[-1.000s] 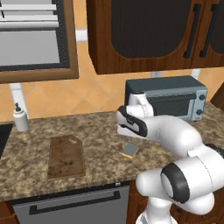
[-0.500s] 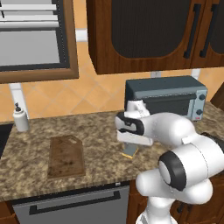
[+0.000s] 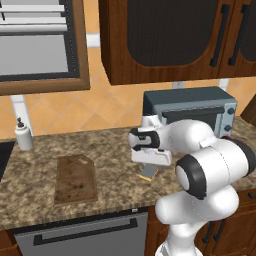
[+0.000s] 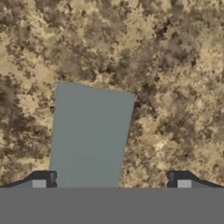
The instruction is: Pick up the sponge from the counter and clean the cutting board by briefly scrubbing or pressing down on the cutting board. Once finished, release the sponge.
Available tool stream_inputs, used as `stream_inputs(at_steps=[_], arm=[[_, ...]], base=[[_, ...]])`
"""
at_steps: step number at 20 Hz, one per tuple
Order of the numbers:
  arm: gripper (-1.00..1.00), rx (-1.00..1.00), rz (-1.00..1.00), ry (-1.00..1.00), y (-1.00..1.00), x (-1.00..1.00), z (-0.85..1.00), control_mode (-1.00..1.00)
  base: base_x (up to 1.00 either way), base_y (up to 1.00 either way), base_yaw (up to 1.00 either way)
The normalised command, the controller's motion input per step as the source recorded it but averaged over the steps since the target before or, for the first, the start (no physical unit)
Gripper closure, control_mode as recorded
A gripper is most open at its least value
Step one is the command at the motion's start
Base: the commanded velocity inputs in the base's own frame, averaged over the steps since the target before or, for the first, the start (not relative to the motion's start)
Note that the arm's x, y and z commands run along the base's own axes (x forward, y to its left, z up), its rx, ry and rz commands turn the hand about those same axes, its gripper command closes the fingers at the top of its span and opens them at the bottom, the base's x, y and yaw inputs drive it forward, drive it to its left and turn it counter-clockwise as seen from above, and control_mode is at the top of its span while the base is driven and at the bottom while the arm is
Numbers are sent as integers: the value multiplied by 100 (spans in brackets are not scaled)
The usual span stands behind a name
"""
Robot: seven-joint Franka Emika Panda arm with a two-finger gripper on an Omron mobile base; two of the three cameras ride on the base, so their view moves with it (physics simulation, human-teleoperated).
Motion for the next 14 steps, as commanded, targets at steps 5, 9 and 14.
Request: stream_inputs(at_steps=[5, 9, 14], arm=[[-100, 0, 0, 0, 0, 0, -21, -100], [-100, 0, 0, 0, 0, 3, -22, -100], [-100, 0, 0, 0, 0, 1, -2, -100]], base=[[0, 0, 0], [0, 0, 0], [0, 0, 0]])
